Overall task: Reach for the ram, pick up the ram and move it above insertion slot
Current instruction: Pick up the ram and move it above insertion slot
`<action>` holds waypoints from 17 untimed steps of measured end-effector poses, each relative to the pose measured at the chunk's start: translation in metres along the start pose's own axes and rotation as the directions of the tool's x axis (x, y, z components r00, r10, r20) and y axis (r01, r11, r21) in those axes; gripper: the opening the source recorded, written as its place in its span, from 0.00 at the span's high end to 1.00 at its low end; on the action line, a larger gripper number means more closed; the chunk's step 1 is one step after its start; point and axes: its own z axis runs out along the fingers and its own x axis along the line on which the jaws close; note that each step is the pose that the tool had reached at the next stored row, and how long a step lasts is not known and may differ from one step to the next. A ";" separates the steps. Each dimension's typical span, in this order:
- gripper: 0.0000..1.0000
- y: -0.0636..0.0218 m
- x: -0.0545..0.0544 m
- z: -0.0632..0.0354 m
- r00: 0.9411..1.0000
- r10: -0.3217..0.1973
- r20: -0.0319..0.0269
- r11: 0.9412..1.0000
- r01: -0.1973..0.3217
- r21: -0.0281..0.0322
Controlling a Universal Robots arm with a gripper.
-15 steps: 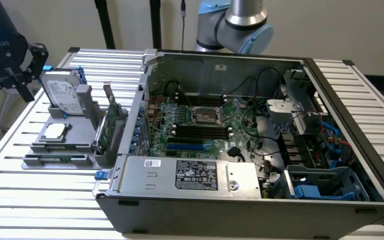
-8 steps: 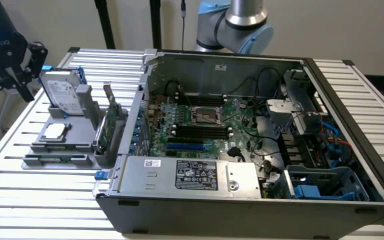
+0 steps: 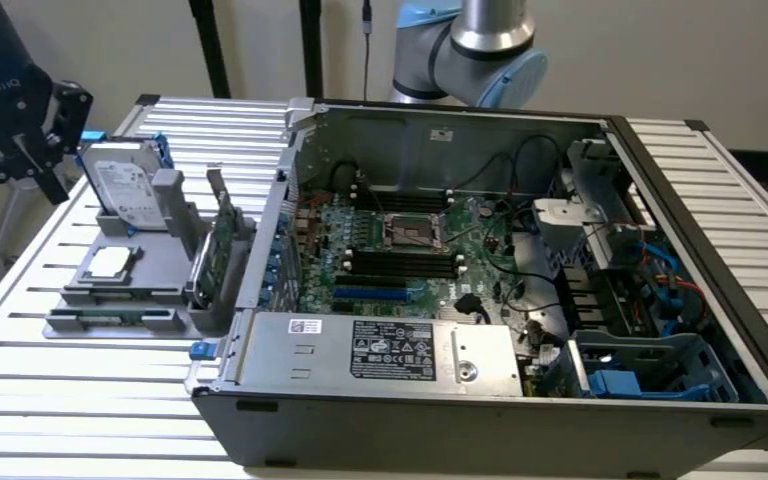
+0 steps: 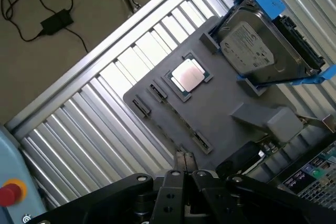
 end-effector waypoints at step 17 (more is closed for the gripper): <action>0.89 0.0000 0.000 0.0000 0.953 -0.303 -0.012 0.953 0.303 -0.004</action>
